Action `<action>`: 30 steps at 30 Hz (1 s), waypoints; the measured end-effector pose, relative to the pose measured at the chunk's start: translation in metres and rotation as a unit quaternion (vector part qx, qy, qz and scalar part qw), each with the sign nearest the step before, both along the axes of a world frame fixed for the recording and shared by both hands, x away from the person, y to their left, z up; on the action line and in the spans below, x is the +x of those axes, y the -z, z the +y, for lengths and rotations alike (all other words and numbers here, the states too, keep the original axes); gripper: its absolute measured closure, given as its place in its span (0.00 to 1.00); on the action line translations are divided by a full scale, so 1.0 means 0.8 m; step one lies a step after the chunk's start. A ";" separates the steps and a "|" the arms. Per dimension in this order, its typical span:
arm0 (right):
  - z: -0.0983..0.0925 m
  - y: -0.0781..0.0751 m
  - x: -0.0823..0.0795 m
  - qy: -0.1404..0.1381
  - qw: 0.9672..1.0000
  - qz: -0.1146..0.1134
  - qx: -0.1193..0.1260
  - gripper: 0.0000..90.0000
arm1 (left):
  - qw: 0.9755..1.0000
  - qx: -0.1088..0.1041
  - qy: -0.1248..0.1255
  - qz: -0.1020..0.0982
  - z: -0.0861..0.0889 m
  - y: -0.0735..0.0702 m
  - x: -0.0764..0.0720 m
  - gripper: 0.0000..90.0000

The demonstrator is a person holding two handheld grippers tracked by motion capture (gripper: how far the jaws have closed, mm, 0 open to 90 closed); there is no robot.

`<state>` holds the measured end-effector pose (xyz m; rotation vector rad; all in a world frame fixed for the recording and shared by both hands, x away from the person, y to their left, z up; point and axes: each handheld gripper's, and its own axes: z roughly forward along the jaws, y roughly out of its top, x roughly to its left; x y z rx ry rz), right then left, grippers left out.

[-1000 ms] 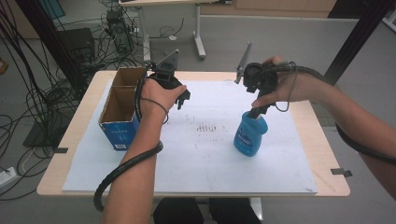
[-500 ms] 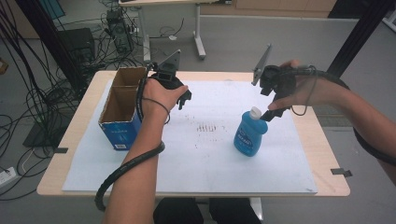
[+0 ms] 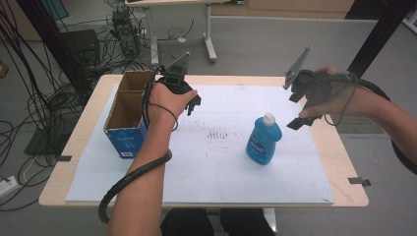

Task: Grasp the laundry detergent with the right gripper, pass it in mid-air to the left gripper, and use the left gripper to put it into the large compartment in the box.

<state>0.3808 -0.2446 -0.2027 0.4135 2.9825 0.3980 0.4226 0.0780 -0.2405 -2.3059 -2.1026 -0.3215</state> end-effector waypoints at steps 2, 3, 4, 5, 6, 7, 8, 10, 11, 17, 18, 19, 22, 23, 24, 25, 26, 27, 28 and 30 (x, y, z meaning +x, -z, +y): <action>-0.004 0.001 -0.002 0.003 1.000 -0.001 0.000 0.07 | 1.000 0.000 -0.002 0.000 0.000 0.001 0.000 0.06; -0.006 0.002 -0.003 0.005 1.000 -0.002 -0.002 0.07 | 1.000 0.000 -0.001 0.000 0.000 0.001 0.000 0.06; -0.008 0.003 -0.004 0.008 1.000 -0.004 -0.005 0.07 | 1.000 -0.001 0.000 -0.001 0.000 0.001 0.000 0.06; -0.011 0.004 -0.005 0.009 1.000 -0.005 -0.006 0.07 | 1.000 -0.001 0.000 0.001 0.000 0.001 0.000 0.06; -0.012 0.005 -0.005 0.012 1.000 -0.005 -0.007 0.07 | 1.000 -0.001 0.001 0.001 0.000 0.001 0.000 0.06; -0.015 0.007 -0.006 0.015 1.000 -0.005 -0.006 0.07 | 1.000 -0.001 0.002 0.001 0.000 0.001 0.000 0.06; -0.017 0.008 -0.006 0.017 1.000 -0.005 -0.005 0.07 | 1.000 -0.001 0.002 0.001 0.000 0.001 0.000 0.06; -0.020 0.009 -0.007 0.019 1.000 -0.010 -0.004 0.07 | 1.000 -0.002 0.002 0.001 0.001 0.001 0.000 0.06; -0.022 0.010 -0.008 0.023 1.000 -0.013 0.000 0.07 | 1.000 -0.002 0.002 0.001 0.001 0.001 0.000 0.06; -0.034 0.018 -0.016 0.038 0.999 -0.023 0.019 0.07 | 1.000 -0.003 0.001 0.000 0.003 0.004 -0.002 0.06; -0.035 0.019 -0.018 0.043 0.998 -0.028 0.020 0.07 | 1.000 -0.003 0.001 -0.001 0.004 0.005 -0.002 0.06; -0.038 0.023 -0.021 0.046 0.998 -0.037 0.018 0.06 | 1.000 -0.003 0.000 0.000 0.004 0.005 -0.003 0.06; -0.046 0.033 -0.024 0.057 0.997 -0.030 0.042 0.07 | 1.000 -0.003 0.001 0.000 0.005 0.006 -0.004 0.06; -0.048 0.037 -0.026 0.062 0.996 -0.031 0.049 0.06 | 1.000 -0.003 0.002 0.002 0.005 0.007 -0.004 0.06; -0.051 0.042 -0.028 0.067 0.996 -0.030 0.057 0.06 | 1.000 -0.002 0.001 0.004 0.004 0.007 -0.004 0.06; -0.054 0.048 -0.029 0.074 0.995 -0.026 0.068 0.06 | 1.000 -0.002 0.002 0.003 0.004 0.007 -0.004 0.06; -0.056 0.052 -0.031 0.077 0.994 -0.024 0.073 0.06 | 1.000 -0.003 0.002 0.002 0.004 0.007 -0.004 0.06; -0.057 0.057 -0.032 0.081 0.993 -0.023 0.079 0.06 | 1.000 -0.002 0.001 0.001 0.003 0.007 -0.004 0.06; -0.058 0.062 -0.033 0.085 0.993 -0.024 0.083 0.06 | 1.000 -0.002 0.002 0.001 0.003 0.007 -0.004 0.06; -0.059 0.069 -0.035 0.091 0.992 -0.026 0.084 0.06 | 1.000 -0.003 0.003 0.001 0.002 0.006 -0.005 0.06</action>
